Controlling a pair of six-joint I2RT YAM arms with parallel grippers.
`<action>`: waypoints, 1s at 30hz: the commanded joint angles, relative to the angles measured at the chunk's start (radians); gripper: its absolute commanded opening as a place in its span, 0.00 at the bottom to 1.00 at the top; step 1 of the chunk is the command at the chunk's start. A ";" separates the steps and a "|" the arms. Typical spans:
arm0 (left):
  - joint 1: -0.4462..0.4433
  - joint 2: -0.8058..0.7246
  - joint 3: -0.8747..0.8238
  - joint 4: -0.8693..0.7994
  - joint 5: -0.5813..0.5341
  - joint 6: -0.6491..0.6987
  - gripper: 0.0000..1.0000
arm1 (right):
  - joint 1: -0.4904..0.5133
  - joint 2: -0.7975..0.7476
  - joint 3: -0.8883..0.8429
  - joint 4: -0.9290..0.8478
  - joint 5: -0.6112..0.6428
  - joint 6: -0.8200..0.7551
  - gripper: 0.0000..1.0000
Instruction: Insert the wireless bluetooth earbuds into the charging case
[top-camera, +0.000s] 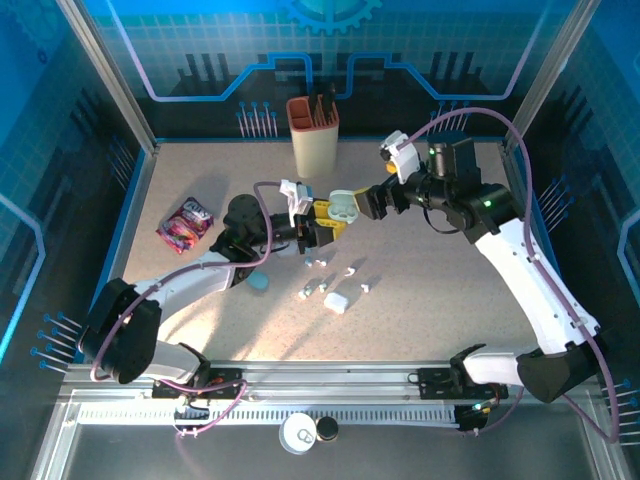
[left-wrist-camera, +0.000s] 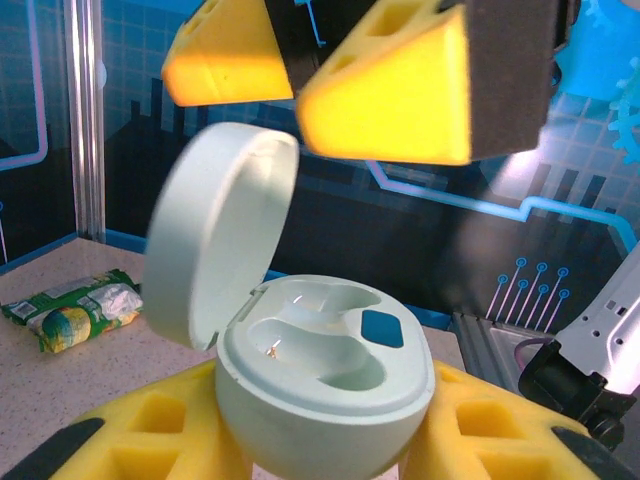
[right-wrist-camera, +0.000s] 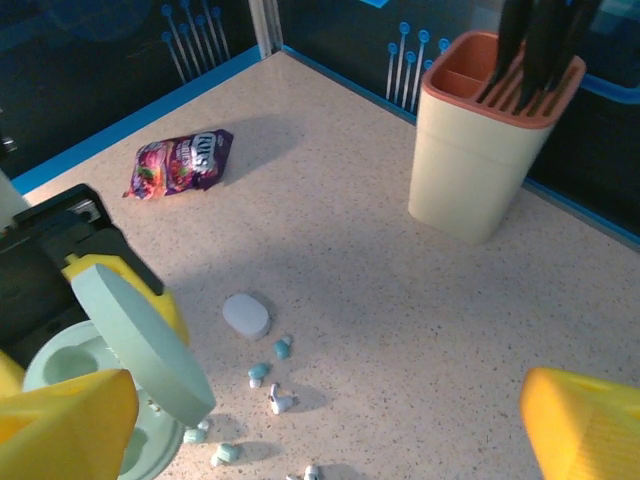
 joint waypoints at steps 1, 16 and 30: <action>-0.002 -0.038 -0.017 0.039 0.001 0.021 0.36 | -0.032 -0.020 0.006 0.029 -0.002 0.062 0.98; 0.085 -0.053 -0.089 0.193 -0.044 -0.068 0.36 | -0.166 -0.125 -0.255 -0.015 -0.197 0.450 1.00; 0.155 -0.187 -0.110 0.093 -0.049 -0.029 0.36 | 0.057 0.252 -0.268 -0.158 -0.352 0.511 0.79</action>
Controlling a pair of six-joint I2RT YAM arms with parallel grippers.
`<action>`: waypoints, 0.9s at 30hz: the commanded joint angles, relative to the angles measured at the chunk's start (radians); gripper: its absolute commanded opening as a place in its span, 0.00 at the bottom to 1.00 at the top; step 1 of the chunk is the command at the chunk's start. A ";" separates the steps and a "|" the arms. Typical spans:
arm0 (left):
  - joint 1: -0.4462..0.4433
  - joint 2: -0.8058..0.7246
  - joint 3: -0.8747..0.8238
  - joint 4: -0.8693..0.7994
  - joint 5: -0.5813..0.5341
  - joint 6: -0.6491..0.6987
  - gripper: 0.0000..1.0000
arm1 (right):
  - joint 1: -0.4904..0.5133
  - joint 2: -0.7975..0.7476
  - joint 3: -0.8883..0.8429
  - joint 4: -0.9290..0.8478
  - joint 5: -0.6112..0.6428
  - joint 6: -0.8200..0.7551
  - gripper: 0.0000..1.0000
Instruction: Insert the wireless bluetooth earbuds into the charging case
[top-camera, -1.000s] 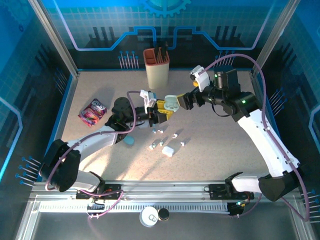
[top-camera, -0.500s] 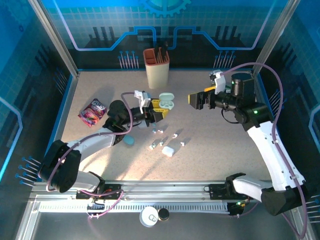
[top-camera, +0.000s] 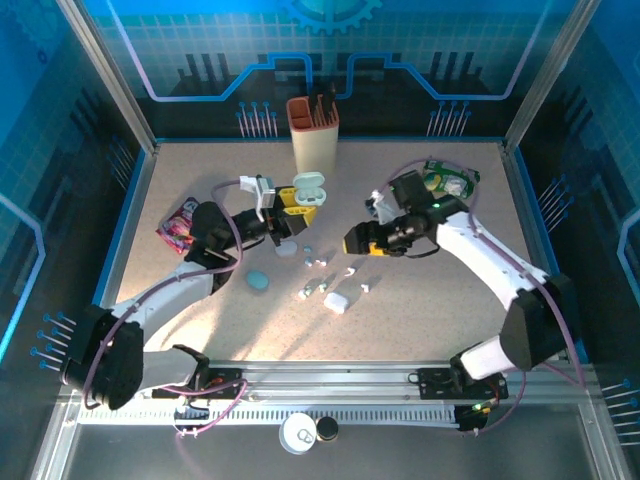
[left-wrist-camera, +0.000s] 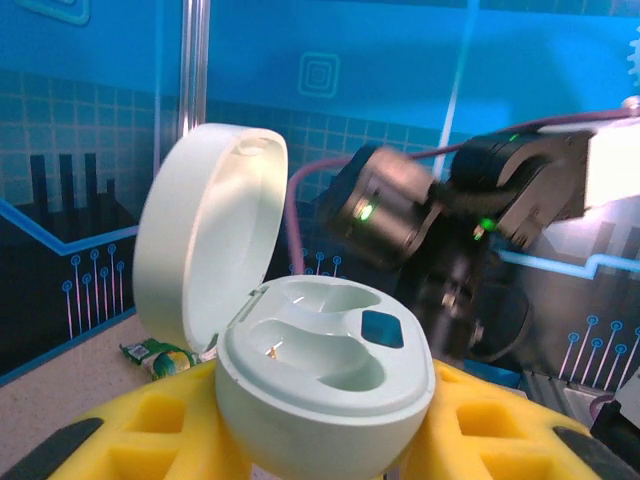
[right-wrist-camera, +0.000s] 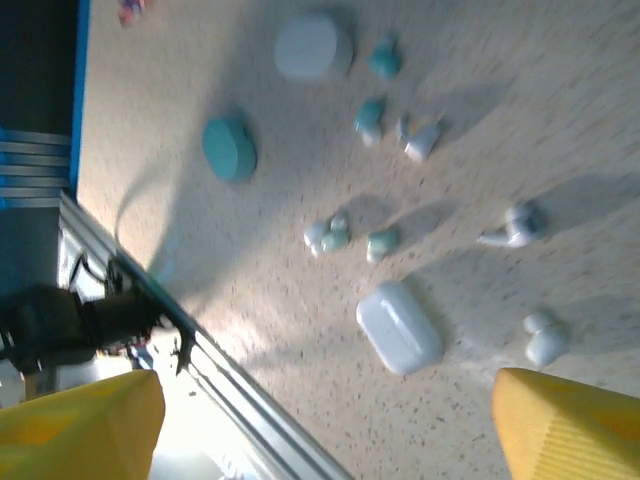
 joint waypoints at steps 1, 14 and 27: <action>0.010 -0.037 -0.012 -0.016 -0.011 0.026 0.36 | 0.054 0.081 0.040 -0.068 -0.065 0.047 0.76; 0.011 -0.082 -0.017 -0.052 0.006 0.033 0.36 | 0.168 0.384 0.223 -0.193 0.012 0.029 0.60; 0.010 -0.102 -0.004 -0.094 0.014 0.043 0.36 | 0.222 0.585 0.346 -0.243 0.098 0.017 0.55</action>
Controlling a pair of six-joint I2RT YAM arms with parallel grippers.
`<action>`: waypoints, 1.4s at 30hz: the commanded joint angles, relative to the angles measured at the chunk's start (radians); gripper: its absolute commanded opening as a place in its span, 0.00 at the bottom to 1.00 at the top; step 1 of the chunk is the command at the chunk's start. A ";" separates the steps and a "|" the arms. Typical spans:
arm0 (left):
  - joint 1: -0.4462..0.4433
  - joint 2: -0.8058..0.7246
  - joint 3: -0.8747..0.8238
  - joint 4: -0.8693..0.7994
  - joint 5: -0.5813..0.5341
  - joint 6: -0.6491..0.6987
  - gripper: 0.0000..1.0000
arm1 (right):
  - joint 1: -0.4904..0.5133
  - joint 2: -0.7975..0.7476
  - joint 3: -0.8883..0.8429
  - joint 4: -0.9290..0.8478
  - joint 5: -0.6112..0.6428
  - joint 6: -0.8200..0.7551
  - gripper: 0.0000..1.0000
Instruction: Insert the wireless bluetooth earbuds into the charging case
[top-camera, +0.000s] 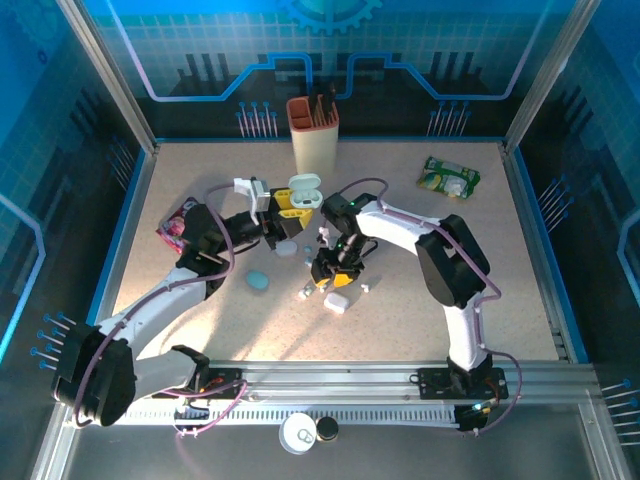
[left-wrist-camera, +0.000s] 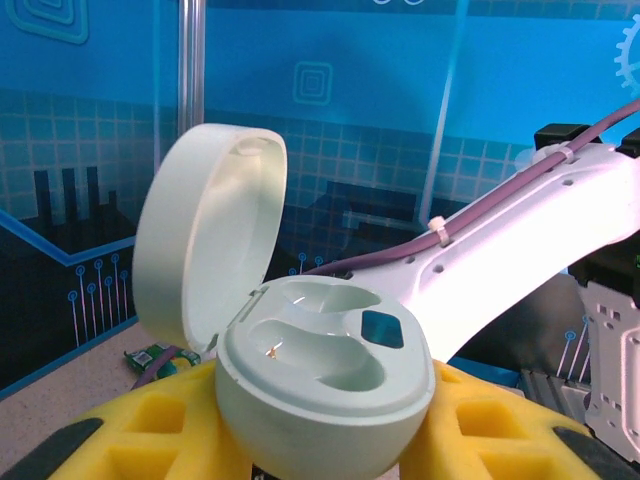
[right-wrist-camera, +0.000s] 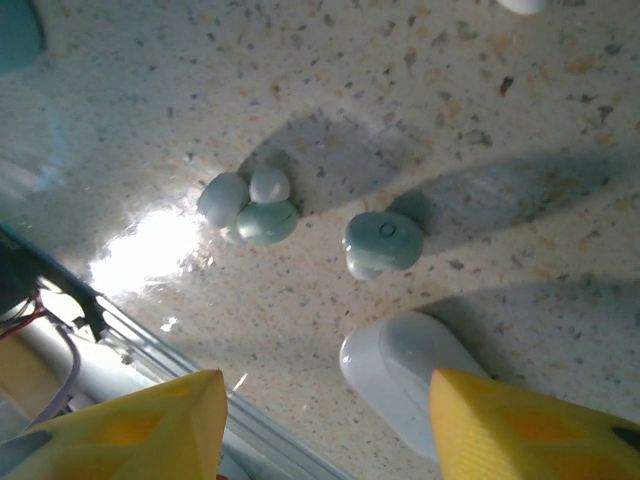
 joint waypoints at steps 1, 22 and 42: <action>0.009 -0.017 0.002 -0.004 0.021 0.018 0.36 | 0.008 0.035 0.043 -0.050 0.045 -0.013 0.54; 0.009 -0.034 0.008 -0.046 0.029 0.036 0.36 | 0.029 0.190 0.180 -0.095 0.048 -0.056 0.44; 0.009 -0.042 0.000 -0.065 0.027 0.053 0.36 | 0.056 0.220 0.218 -0.145 0.125 -0.083 0.23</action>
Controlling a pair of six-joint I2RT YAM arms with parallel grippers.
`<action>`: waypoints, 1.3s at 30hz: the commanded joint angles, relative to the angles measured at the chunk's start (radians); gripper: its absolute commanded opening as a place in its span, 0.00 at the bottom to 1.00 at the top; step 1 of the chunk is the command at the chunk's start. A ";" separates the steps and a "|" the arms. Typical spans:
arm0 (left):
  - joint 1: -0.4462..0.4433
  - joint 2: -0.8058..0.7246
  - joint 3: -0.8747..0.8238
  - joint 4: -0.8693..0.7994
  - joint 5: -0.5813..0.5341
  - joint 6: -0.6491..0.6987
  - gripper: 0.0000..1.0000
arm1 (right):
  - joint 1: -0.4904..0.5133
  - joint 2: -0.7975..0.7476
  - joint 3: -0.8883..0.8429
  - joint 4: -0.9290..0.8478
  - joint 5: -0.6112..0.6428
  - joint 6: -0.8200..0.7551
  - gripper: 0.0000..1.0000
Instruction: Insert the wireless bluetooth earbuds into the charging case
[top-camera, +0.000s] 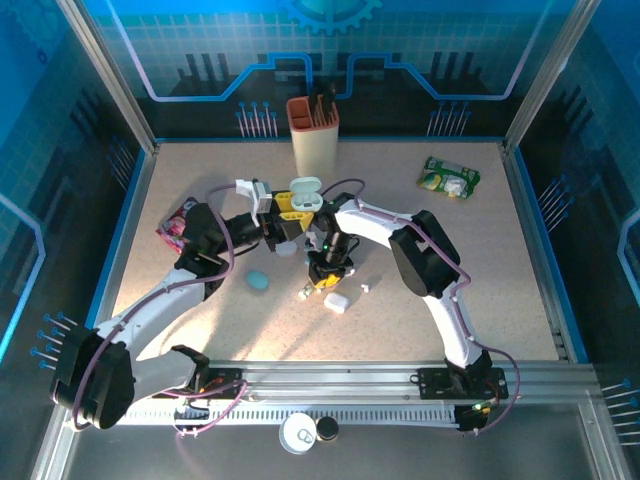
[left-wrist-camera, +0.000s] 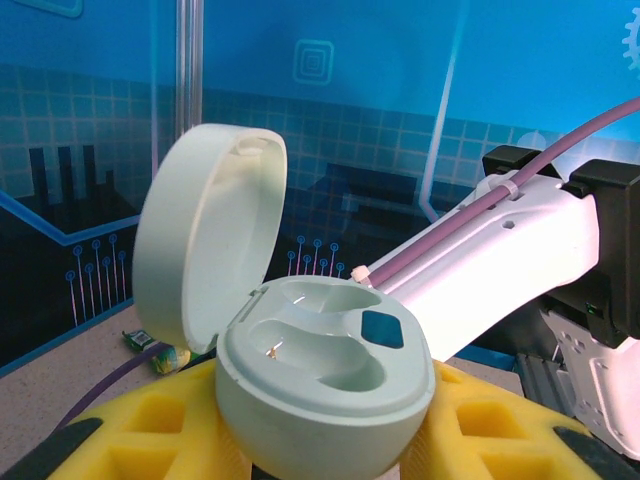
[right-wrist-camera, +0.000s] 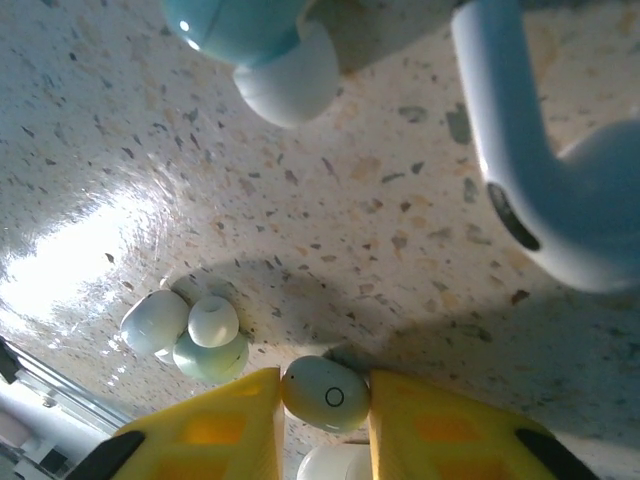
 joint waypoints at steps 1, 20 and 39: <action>0.008 -0.027 0.000 -0.006 0.019 0.027 0.36 | 0.014 0.013 0.010 -0.038 0.046 -0.006 0.23; 0.009 -0.027 0.006 -0.010 0.022 0.029 0.36 | -0.275 -0.205 -0.134 -0.009 0.120 -0.061 0.22; 0.009 -0.057 -0.012 -0.048 0.024 0.052 0.37 | -0.416 -0.151 -0.182 0.111 0.184 -0.033 0.34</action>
